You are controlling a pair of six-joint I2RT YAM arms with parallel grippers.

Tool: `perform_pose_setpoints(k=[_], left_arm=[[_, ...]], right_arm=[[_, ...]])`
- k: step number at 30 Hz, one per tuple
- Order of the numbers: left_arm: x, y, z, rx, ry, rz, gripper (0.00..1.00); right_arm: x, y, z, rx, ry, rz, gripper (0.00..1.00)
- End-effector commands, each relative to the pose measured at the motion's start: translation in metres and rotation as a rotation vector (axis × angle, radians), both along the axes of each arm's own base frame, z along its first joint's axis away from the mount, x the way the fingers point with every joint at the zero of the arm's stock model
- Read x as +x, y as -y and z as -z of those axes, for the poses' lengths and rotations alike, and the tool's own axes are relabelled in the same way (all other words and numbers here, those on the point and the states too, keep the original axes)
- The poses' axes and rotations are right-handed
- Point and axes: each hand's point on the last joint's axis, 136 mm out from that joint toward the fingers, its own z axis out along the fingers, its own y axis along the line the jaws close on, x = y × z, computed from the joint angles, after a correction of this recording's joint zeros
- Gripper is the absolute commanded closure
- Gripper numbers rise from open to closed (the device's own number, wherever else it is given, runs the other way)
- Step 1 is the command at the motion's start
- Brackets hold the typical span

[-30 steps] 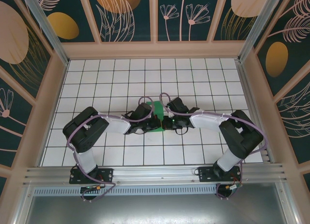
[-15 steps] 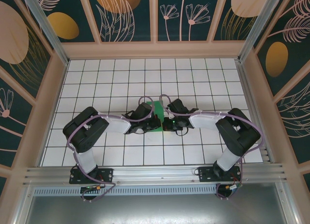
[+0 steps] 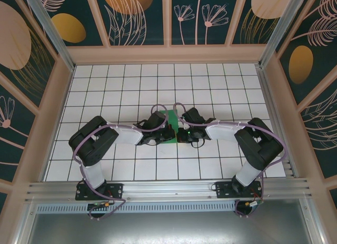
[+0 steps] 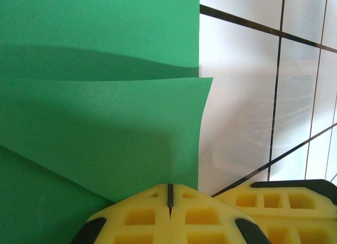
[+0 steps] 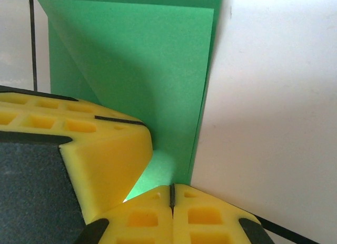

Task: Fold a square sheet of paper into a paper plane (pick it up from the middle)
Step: Fold the triangle a second time at the center of the table.

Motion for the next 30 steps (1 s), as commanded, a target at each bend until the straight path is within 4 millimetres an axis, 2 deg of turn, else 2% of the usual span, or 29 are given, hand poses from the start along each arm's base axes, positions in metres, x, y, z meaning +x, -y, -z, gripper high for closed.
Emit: perform_pose_setpoints(k=[1, 8, 16, 22, 26, 30], left_arm=[[0.012, -0.016, 0.017, 0.111, 0.002, -0.082, 0.96], [0.021, -0.042, 0.026, 0.153, -0.006, -0.14, 0.96], [0.043, -0.078, 0.021, 0.171, 0.017, -0.2, 0.95], [0.056, -0.102, 0.024, 0.21, 0.025, -0.236, 0.95], [0.069, -0.118, 0.018, 0.228, 0.045, -0.268, 0.95], [0.082, -0.129, 0.003, 0.243, 0.082, -0.283, 0.95]], right_arm=[[-0.025, 0.033, 0.039, -0.158, -0.091, 0.008, 1.0], [-0.032, 0.045, 0.047, -0.206, -0.108, 0.014, 1.0], [-0.035, 0.05, 0.053, -0.233, -0.122, 0.018, 1.0], [-0.034, 0.05, 0.051, -0.231, -0.121, 0.017, 1.0], [-0.033, 0.048, 0.049, -0.224, -0.115, 0.015, 1.0], [-0.031, 0.044, 0.045, -0.203, -0.104, 0.011, 1.0]])
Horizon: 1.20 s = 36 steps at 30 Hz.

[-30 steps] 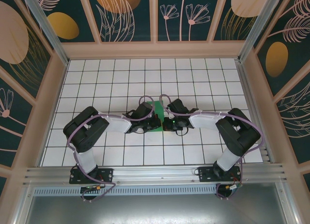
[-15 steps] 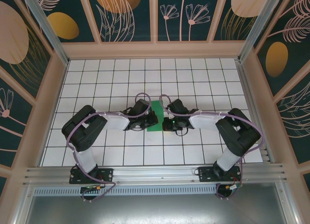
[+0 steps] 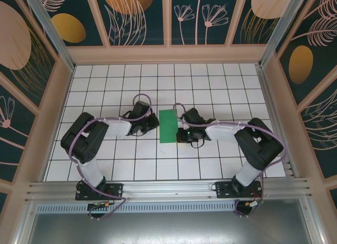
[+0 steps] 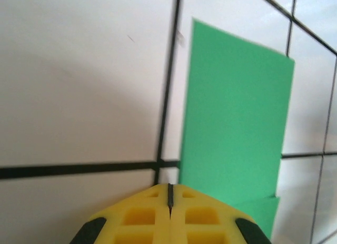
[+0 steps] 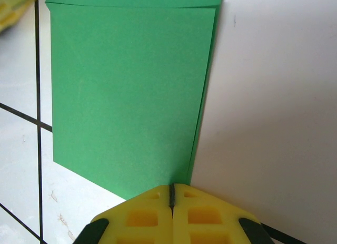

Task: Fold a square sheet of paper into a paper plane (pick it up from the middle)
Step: Fold the triangle a second time at the center of the table, then turn over the paper at the center of the table.

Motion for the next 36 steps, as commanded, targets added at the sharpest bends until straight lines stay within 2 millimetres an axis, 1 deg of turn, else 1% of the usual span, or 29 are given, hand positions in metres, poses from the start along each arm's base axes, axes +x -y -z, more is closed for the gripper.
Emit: perform_pose_setpoints(k=[1, 2, 3, 4, 5, 7, 8, 9, 10, 11, 13, 14, 16, 18, 20, 22, 23, 27, 30, 34, 36], left_arm=[[0.011, -0.038, -0.003, 0.142, 0.032, -0.068, 0.94], [0.013, -0.037, -0.01, 0.138, 0.049, -0.067, 0.94], [0.013, -0.037, -0.013, 0.136, 0.053, -0.064, 0.93], [0.015, -0.035, -0.029, 0.113, 0.086, -0.065, 0.92], [0.016, -0.034, -0.036, 0.099, 0.101, -0.067, 0.9], [0.014, -0.034, -0.048, 0.071, 0.122, -0.076, 0.83], [0.013, -0.035, -0.052, 0.056, 0.127, -0.084, 0.79], [0.01, -0.035, -0.057, 0.042, 0.136, -0.092, 0.74], [0.009, -0.036, -0.062, 0.027, 0.144, -0.102, 0.67], [0.007, -0.038, -0.064, 0.019, 0.146, -0.112, 0.62], [0.003, -0.042, -0.071, 0.005, 0.163, -0.134, 0.5], [0.002, -0.045, -0.073, 0.003, 0.168, -0.145, 0.45], [-0.001, -0.05, -0.076, -0.002, 0.181, -0.172, 0.31], [-0.003, -0.054, -0.078, -0.011, 0.194, -0.188, 0.21], [-0.005, -0.052, -0.079, -0.031, 0.206, -0.184, 0.12], [-0.008, -0.046, -0.08, -0.068, 0.212, -0.157, 0.04], [-0.008, -0.042, -0.081, -0.089, 0.216, -0.142, 0.02], [-0.013, -0.025, -0.084, -0.178, 0.211, -0.073, 0.01], [-0.015, -0.017, -0.085, -0.215, 0.201, -0.043, 0.01], [-0.018, -0.009, -0.084, -0.26, 0.18, -0.018, 0.02], [-0.02, -0.005, -0.084, -0.283, 0.173, -0.009, 0.02]], right_arm=[[-0.031, 0.04, 0.04, -0.184, -0.114, 0.007, 1.0], [-0.029, 0.036, 0.036, -0.168, -0.109, 0.006, 1.0], [-0.025, 0.031, 0.031, -0.143, -0.098, 0.006, 1.0], [-0.02, 0.023, 0.023, -0.108, -0.08, 0.007, 1.0], [-0.014, 0.015, 0.014, -0.074, -0.06, 0.008, 0.99], [0.003, -0.004, -0.015, 0.021, 0.003, 0.016, 0.96], [0.01, -0.01, -0.028, 0.056, 0.034, 0.025, 0.93], [0.018, -0.016, -0.043, 0.093, 0.069, 0.035, 0.9], [0.026, -0.019, -0.058, 0.128, 0.105, 0.044, 0.86], [0.032, -0.02, -0.068, 0.152, 0.135, 0.057, 0.82], [0.045, -0.016, -0.085, 0.195, 0.185, 0.097, 0.68], [0.049, -0.015, -0.09, 0.213, 0.201, 0.107, 0.62], [0.056, -0.008, -0.092, 0.226, 0.219, 0.13, 0.53], [0.062, -0.003, -0.088, 0.227, 0.221, 0.135, 0.48], [0.068, -0.003, -0.085, 0.231, 0.224, 0.125, 0.47], [0.073, -0.004, -0.08, 0.234, 0.224, 0.113, 0.46], [0.075, -0.005, -0.076, 0.239, 0.217, 0.105, 0.47], [0.08, -0.011, -0.061, 0.255, 0.182, 0.062, 0.51], [0.08, -0.016, -0.05, 0.261, 0.158, 0.04, 0.57], [0.078, -0.022, -0.045, 0.29, 0.14, 0.02, 0.66], [0.078, -0.022, -0.042, 0.29, 0.138, 0.021, 0.71]])
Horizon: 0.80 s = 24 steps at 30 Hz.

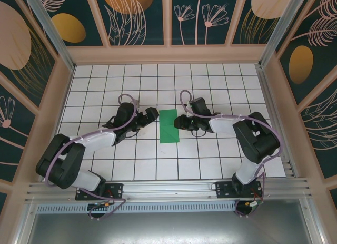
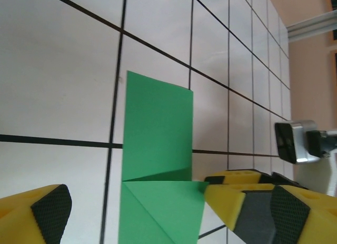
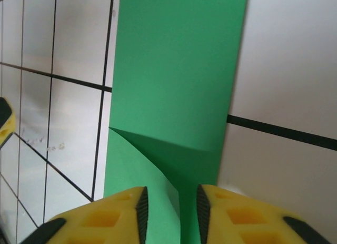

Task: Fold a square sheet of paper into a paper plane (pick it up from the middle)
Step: Turn over the paper at the center of the table.

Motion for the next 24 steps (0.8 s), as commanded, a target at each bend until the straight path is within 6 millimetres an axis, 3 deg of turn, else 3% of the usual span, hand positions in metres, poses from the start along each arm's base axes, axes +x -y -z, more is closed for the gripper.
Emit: perform_pose_setpoints(k=[1, 8, 13, 20, 24], left_arm=[[-0.005, 0.013, -0.003, -0.075, -0.002, 0.049, 0.02], [-0.012, 0.028, 0.0, -0.148, -0.045, 0.098, 0.02], [-0.02, 0.044, 0.006, -0.174, -0.083, 0.148, 0.06], [-0.026, 0.067, 0.015, -0.192, -0.116, 0.2, 0.21], [-0.026, 0.077, 0.015, -0.21, -0.116, 0.226, 0.33]], right_arm=[[0.01, -0.012, -0.013, 0.06, 0.048, -0.035, 0.72], [0.009, -0.012, -0.006, 0.056, 0.036, -0.035, 0.87], [0.014, -0.004, -0.009, 0.071, 0.049, 0.0, 0.92], [0.018, 0.008, -0.013, 0.084, 0.058, 0.047, 0.93], [0.017, 0.008, -0.012, 0.086, 0.053, 0.047, 0.93]])
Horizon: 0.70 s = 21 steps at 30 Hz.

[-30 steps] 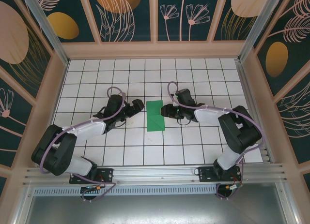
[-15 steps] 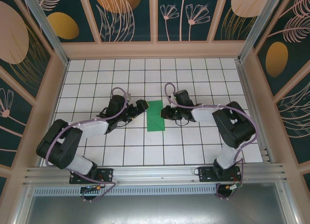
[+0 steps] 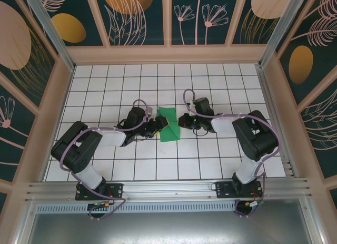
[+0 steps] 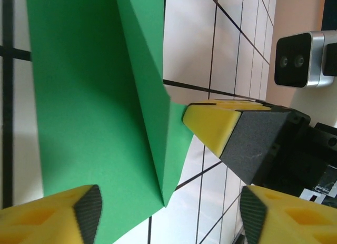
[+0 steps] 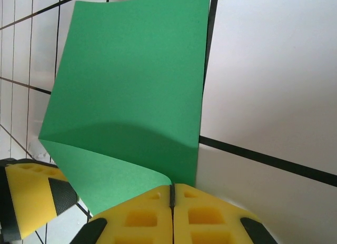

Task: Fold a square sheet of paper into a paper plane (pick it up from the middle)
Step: Turn over the paper at the center of the table.

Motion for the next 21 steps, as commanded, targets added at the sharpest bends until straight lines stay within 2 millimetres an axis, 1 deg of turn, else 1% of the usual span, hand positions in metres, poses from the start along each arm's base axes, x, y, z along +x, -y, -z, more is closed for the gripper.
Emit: perform_pose_setpoints(k=[1, 4, 5, 7, 11, 15, 19, 21], left_arm=[[0.008, 0.015, -0.016, -0.055, 0.046, 0.03, 0.37], [0.011, 0.019, -0.015, -0.05, 0.051, 0.037, 0.44], [0.011, 0.021, -0.016, -0.049, 0.056, 0.042, 0.44], [0.012, 0.021, -0.003, -0.015, 0.033, 0.047, 0.45], [0.017, 0.023, 0.004, 0.033, 0.033, 0.067, 0.43], [0.019, 0.025, 0.011, 0.067, 0.034, 0.09, 0.43], [0.019, 0.026, 0.016, 0.091, 0.046, 0.122, 0.47], [0.019, 0.027, 0.018, 0.1, 0.056, 0.144, 0.49]], right_arm=[[0.003, -0.002, -0.015, 0.04, 0.035, 0.006, 0.93], [0.002, -0.001, -0.013, 0.038, 0.032, 0.006, 0.93], [0.002, -0.001, -0.013, 0.038, 0.032, 0.006, 0.93], [0.003, 0.0, -0.013, 0.036, 0.033, 0.009, 0.93], [0.002, 0.0, -0.013, 0.035, 0.029, 0.008, 0.93], [0.003, 0.0, -0.012, 0.036, 0.026, 0.011, 0.93], [0.004, 0.0, -0.015, 0.04, 0.027, 0.012, 0.92], [0.004, 0.0, -0.019, 0.047, 0.028, 0.017, 0.89]])
